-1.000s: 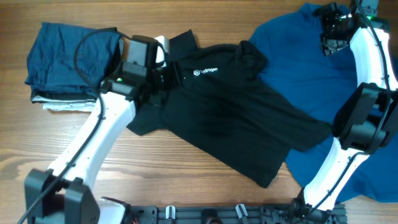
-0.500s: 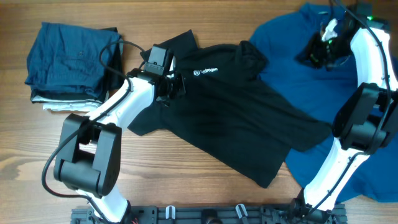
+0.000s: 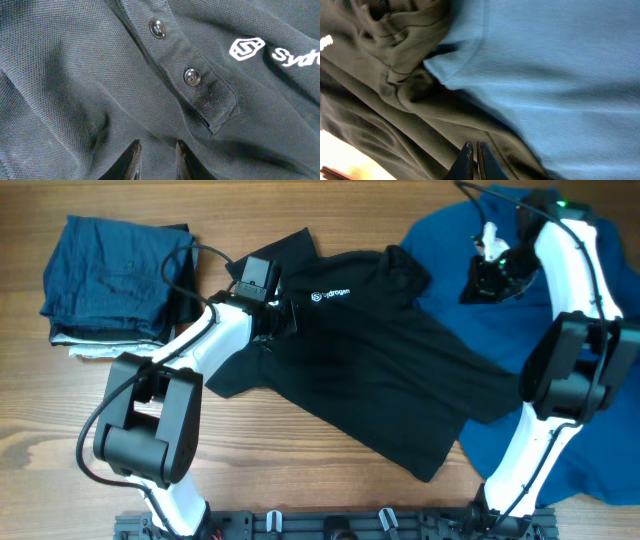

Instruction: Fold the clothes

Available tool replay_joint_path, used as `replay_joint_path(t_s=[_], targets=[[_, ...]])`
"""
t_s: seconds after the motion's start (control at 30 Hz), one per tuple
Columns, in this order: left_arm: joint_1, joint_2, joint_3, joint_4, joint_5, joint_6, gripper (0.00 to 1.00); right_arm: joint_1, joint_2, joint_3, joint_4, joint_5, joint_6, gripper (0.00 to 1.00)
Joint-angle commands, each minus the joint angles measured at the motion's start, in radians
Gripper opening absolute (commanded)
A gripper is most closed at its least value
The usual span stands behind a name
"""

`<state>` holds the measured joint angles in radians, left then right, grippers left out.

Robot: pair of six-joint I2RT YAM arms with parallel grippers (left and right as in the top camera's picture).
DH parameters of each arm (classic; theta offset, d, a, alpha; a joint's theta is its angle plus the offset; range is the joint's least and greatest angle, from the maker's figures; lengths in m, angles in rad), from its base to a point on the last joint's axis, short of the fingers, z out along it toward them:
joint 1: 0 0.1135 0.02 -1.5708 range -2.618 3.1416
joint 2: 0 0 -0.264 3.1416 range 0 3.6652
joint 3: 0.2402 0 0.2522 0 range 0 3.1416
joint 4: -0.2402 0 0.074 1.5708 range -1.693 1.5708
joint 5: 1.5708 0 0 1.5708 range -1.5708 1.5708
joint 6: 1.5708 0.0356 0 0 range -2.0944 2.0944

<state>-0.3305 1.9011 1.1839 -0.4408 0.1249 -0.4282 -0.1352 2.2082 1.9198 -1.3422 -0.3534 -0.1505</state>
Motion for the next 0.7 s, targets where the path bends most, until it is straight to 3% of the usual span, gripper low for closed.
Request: replay_joint_path(t_s=[0.0, 0.17, 0.4, 0.53, 0.67], targets=[[0.008, 0.016, 0.000, 0.003, -0.014, 0.009, 0.23, 0.063, -0.002, 0.002, 0.024, 0.018, -0.029, 0.04], [0.008, 0.016, 0.000, -0.013, -0.014, 0.009, 0.14, 0.117, 0.032, -0.048, 0.127, 0.126, 0.037, 0.04], [0.008, 0.016, 0.000, -0.043, -0.014, 0.009, 0.14, 0.123, 0.033, -0.225, 0.254, 0.160, 0.069, 0.04], [0.008, 0.016, 0.000, -0.043, -0.014, 0.009, 0.14, 0.128, 0.033, -0.352, 0.361, 0.048, 0.038, 0.04], [0.008, 0.016, 0.000, -0.043, -0.014, 0.009, 0.14, 0.127, 0.032, -0.366, 0.333, -0.037, -0.021, 0.04]])
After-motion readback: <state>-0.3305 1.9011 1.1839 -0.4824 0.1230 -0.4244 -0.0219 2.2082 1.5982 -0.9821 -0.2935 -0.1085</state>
